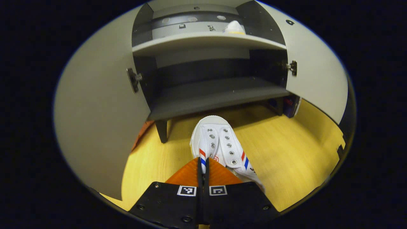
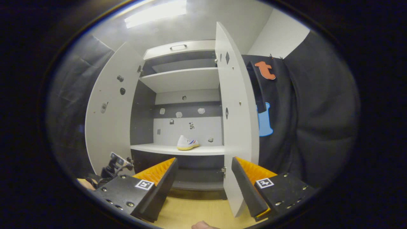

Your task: Grab one shoe with the right hand and put it into the shoe cabinet, grab the other shoe with the left hand and put it into the shoe cabinet; then close the right door with the right hand and the left door with the left hand.

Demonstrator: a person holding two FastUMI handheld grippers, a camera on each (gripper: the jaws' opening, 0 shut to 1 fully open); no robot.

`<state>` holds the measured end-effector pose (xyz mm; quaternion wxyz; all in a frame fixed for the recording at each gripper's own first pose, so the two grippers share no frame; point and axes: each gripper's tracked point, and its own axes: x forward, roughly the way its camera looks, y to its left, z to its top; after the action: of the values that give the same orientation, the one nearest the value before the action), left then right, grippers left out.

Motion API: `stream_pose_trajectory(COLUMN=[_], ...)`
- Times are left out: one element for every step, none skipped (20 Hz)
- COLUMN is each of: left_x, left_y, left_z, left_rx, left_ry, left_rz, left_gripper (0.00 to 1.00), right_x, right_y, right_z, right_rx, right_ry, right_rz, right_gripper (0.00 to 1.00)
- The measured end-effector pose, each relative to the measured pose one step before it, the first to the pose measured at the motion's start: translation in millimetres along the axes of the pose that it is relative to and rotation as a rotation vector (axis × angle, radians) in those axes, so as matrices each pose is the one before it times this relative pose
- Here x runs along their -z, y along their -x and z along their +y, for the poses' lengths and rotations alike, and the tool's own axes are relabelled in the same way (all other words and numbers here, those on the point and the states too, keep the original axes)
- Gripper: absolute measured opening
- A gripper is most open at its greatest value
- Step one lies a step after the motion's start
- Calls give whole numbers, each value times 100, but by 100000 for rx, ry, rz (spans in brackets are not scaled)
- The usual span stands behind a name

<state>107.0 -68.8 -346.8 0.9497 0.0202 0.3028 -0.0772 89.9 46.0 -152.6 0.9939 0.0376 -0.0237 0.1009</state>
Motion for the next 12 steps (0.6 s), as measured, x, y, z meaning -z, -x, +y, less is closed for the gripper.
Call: stream_pose_trajectory(left_x=[-1988, -1605, -1907, -1733, -1860, -1834, -1759, -1746, -1795, -1550, -1878, -1999], left_y=[741, 691, 655, 553, 744, 518, 288, 200, 160, 298, 95, -530], left_z=[82, 99, 85, 19, 110, 61, -158, -85, -81, 113, 113, -99], left_rx=[-461, -566, -348, -280, -174, 132, 203, -73, -291, -525, -668, -372], left_ry=[-182, -284, -380, 385, 496, 451, 362, 842, 648, 716, 834, 880], left_rz=[-3440, -3982, -3115, -3364, -3275, -2838, -2266, -2711, -2495, -2556, -2589, -2477], left_gripper=[1, 0, 0, 0, 0, 0, 1, 0, 0, 0, 0, 0], right_x=[-22, -136, -86, -193, -161, -230, -112, -47, -5, 47, -8, 10], right_y=[23, 88, 59, 121, 214, 115, 85, 120, 90, 20, 3, 83], right_z=[-372, -253, -171, -126, -131, 20, 92, 158, 256, 270, 95, 140], right_rx=[173, -299, -608, -721, -744, -744, -1015, -1084, -1272, -1242, -635, -622], right_ry=[-1117, -1227, -1062, -512, -58, 212, 160, 73, 5, 341, -121, -217], right_rz=[-192, -228, -254, -397, -521, -578, -417, -10, 262, 444, 371, 337], right_gripper=[100, 100, 100, 100, 100, 100, 100, 100, 100, 100, 100, 100])
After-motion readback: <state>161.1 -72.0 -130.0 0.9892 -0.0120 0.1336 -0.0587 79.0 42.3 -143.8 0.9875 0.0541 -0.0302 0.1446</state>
